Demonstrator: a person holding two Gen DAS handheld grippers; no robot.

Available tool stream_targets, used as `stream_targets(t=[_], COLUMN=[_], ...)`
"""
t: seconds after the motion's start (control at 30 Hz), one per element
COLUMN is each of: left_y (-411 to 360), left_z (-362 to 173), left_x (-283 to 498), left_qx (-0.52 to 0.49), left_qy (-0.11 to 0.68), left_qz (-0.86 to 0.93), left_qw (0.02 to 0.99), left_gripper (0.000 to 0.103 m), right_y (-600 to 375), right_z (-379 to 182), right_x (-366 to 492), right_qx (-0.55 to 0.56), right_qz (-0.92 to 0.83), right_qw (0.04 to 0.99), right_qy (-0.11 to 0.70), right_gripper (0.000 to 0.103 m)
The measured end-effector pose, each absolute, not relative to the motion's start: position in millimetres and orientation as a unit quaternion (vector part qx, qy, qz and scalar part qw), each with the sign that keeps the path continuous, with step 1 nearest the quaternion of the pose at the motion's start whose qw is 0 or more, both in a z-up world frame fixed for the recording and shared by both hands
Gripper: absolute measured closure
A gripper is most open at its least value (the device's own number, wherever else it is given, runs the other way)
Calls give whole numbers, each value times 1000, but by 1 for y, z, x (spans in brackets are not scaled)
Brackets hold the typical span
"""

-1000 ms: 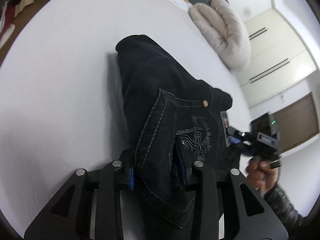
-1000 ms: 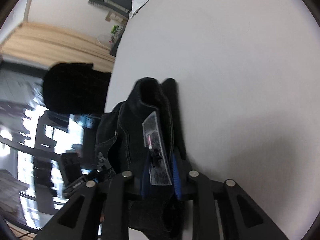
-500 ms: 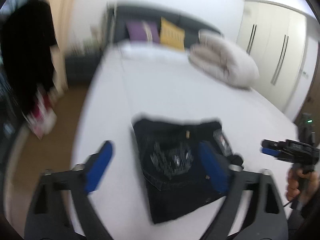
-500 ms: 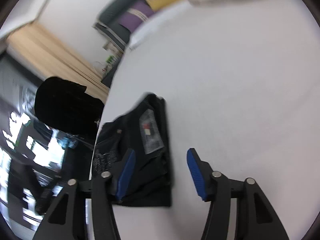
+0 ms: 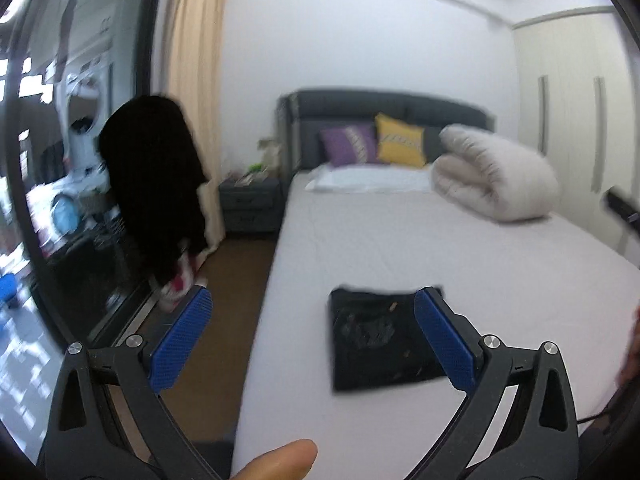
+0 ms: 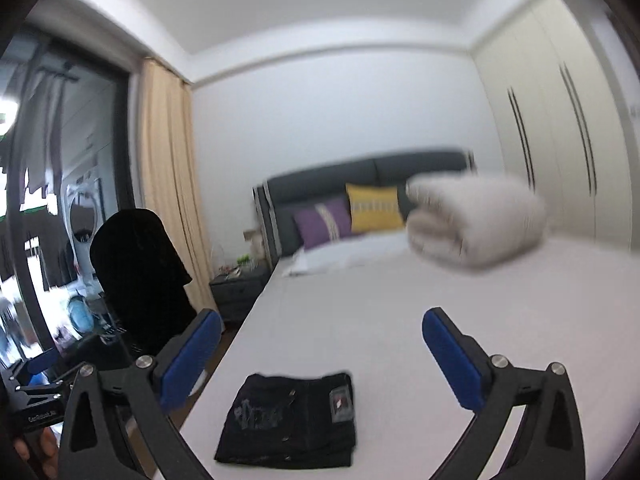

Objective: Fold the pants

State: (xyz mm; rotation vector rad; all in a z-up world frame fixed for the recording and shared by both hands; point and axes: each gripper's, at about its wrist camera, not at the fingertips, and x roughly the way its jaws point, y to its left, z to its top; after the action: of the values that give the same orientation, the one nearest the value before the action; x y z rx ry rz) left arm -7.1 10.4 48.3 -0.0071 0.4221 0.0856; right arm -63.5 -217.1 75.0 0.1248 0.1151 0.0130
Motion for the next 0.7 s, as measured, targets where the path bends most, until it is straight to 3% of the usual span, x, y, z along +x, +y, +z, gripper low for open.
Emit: stream_targets(t=[0.2,0.4,0.7], left_y=[11,10,10], left_z=[27,-3,-55], left_x=[-21,-10,24], left_qx=[-23,-26,-29], left_qy=[271,312,364], left_qz=[45,51,52], left_qw=[961,949,930], left_gripper=[0,0,0], right_y=[-197,-183,-172], right_z=[78,41,-4], right_x=[-78,-61,-40], right_qx=[44,55,61], right_qz=[15,-3,-12], right_qw=[992,974,956], right_qy=[116,220,287], right_gripper=[0,0,0])
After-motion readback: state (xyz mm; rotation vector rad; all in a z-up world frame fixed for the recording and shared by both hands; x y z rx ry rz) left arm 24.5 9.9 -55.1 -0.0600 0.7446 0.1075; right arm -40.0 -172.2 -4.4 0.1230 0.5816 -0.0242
